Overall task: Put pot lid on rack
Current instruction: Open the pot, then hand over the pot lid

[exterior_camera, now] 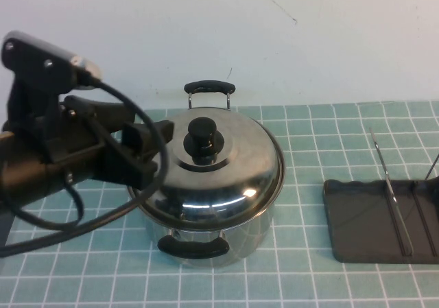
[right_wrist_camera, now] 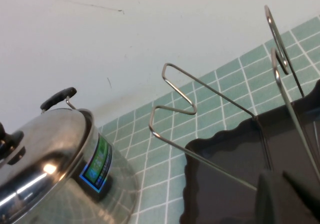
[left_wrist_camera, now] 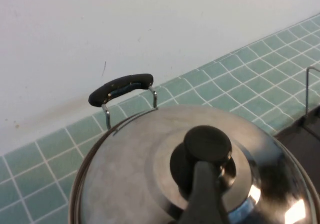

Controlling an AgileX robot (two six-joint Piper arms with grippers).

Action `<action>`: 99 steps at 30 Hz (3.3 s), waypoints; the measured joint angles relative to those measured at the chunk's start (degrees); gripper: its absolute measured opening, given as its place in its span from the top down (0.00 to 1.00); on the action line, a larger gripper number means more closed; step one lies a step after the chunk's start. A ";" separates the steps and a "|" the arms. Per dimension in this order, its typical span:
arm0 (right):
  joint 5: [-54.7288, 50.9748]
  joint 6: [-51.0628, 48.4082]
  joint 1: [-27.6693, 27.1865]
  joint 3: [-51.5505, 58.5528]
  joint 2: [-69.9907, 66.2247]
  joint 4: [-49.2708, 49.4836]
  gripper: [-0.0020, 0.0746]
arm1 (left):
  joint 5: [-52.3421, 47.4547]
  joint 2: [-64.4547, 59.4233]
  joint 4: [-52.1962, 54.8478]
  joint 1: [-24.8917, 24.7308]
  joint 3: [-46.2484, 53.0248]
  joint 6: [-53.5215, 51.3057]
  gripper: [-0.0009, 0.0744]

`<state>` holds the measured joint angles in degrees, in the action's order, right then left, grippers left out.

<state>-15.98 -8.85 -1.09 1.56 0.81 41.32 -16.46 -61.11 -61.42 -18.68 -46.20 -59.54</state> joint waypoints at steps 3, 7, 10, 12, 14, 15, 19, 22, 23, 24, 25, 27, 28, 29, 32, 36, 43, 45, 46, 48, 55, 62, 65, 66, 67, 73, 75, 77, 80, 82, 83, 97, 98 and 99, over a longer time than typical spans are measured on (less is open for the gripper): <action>0.00 -0.13 0.00 0.00 0.00 0.00 0.98 | 6.44 -4.20 -0.44 -4.41 -1.14 -1.02 0.31; 0.00 -0.52 0.00 0.00 0.00 0.00 0.98 | 14.06 -8.85 -1.80 -9.24 -2.20 -1.75 0.26; 0.00 -0.74 0.00 0.00 0.00 0.00 0.98 | 17.83 -12.17 -2.20 -11.95 -3.11 -1.79 0.25; 0.00 -0.74 0.00 0.00 0.00 0.00 0.98 | 20.04 -14.52 -2.42 -13.29 -3.63 -1.88 0.24; 0.00 -0.74 0.00 0.00 0.00 0.00 0.98 | 22.19 -16.57 -2.52 -14.39 -4.30 -1.88 0.24; 0.00 -0.74 0.00 0.00 0.00 0.00 0.98 | 23.55 -17.62 -2.50 -14.71 -4.53 -1.88 0.24; -0.04 -0.74 0.00 0.00 0.00 0.00 0.98 | 27.47 -21.38 -2.78 -15.23 -5.26 0.06 0.24; -0.04 -0.79 0.00 0.00 0.00 0.00 0.98 | 29.19 -23.14 -3.30 -15.23 -5.26 2.55 0.24; -0.04 -0.79 0.00 0.00 0.00 0.00 0.98 | 29.26 -23.69 -3.44 -15.23 -5.26 3.04 0.24; -0.04 -0.89 0.00 0.00 0.00 0.00 0.98 | 29.26 -24.01 -3.46 -15.23 -5.26 3.57 0.24; -0.04 -1.03 0.00 0.00 0.00 0.00 0.98 | 29.13 -24.26 -3.46 -15.23 -5.26 4.00 0.24; -0.04 -1.15 0.00 0.00 0.00 0.00 0.98 | 28.68 -24.50 -3.55 -15.23 -5.26 4.47 0.27; -0.04 -1.15 0.00 0.00 0.00 0.00 0.98 | 28.55 -24.50 -3.55 -15.23 -5.26 4.59 0.30; -0.04 -1.15 0.00 0.00 0.00 0.00 0.98 | 28.45 -24.50 -3.55 -15.23 -5.26 4.67 0.36; -0.04 -1.25 0.00 0.00 0.00 0.00 0.98 | 28.32 -24.50 -3.55 -15.23 -5.26 4.67 0.56; -0.04 -2.82 0.00 0.00 0.00 0.00 0.98 | 28.32 -24.36 -3.55 -15.23 -5.26 4.67 0.55; -0.04 -4.93 0.00 0.00 0.00 0.30 0.98 | 28.45 -17.17 -3.66 -15.23 -5.26 4.67 0.55; -0.52 -6.53 0.00 -0.15 0.00 0.30 0.98 | 28.57 -13.66 -4.70 -15.23 -5.69 4.96 0.55; -1.00 -7.32 0.00 -0.76 0.00 0.41 0.98 | 28.57 -11.73 -5.63 -15.23 -5.95 5.78 0.55; -2.45 -9.19 0.00 -2.55 0.00 0.40 0.98 | 28.70 -8.31 -7.76 -15.23 -6.69 7.93 0.55; -5.85 -10.65 0.00 -9.21 -0.17 3.90 0.98 | 26.45 -1.50 -12.02 -15.23 -7.06 18.63 0.55; -11.98 -21.14 0.00 -15.93 -10.57 12.26 0.93 | 18.14 -3.25 -13.26 -15.23 -7.05 22.77 0.55; -13.52 -30.63 0.00 -18.91 -17.06 20.01 0.82 | 15.50 -4.60 -15.67 -15.23 -7.05 22.77 0.55; -13.84 -34.76 0.00 -20.15 -19.31 23.53 0.76 | 14.53 -5.16 -16.82 -15.23 -7.05 22.77 0.55; -14.13 -36.69 0.00 -20.90 -21.12 25.75 0.71 | 13.55 -5.82 -17.95 -15.23 -7.05 22.77 0.55; -18.53 -49.11 0.00 -23.71 -34.29 42.33 0.45 | 11.41 -10.03 -22.48 -15.23 -7.05 22.77 0.55; -21.92 -53.05 0.00 -24.38 -38.80 48.91 0.42 | 11.00 -12.04 -23.21 -15.23 -7.05 22.77 0.55; -25.50 -55.45 0.00 -25.48 -42.84 52.57 0.41 | 10.50 -13.11 -23.62 -15.23 -7.05 22.77 0.55; -30.72 -56.06 0.00 -27.98 -49.07 54.23 0.41 | 9.85 -14.20 -24.22 -15.23 -7.47 22.77 0.55; -34.39 -55.22 0.00 -29.83 -52.81 54.61 0.41 | 9.61 -14.34 -24.72 -15.23 -7.87 22.03 0.55; -36.03 -54.56 0.00 -30.89 -54.83 54.69 0.41 | 9.52 -14.44 -25.02 -15.23 -8.14 21.18 0.55; -43.77 -49.18 0.00 -42.27 -68.24 54.74 0.40 | 6.49 -14.67 -36.14 -15.23 -10.46 2.66 0.55; -43.77 -48.90 0.00 -42.77 -68.55 54.74 0.40 | 5.77 -14.78 -36.45 -15.23 -10.46 1.64 0.55; -43.51 -48.63 0.00 -42.91 -68.91 54.74 0.40 | 4.73 -15.08 -36.70 -15.23 -10.56 0.90 0.55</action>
<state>-59.49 -57.48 -1.09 -41.35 -68.10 96.06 -11.73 -76.20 -98.12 -33.91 -56.76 -58.64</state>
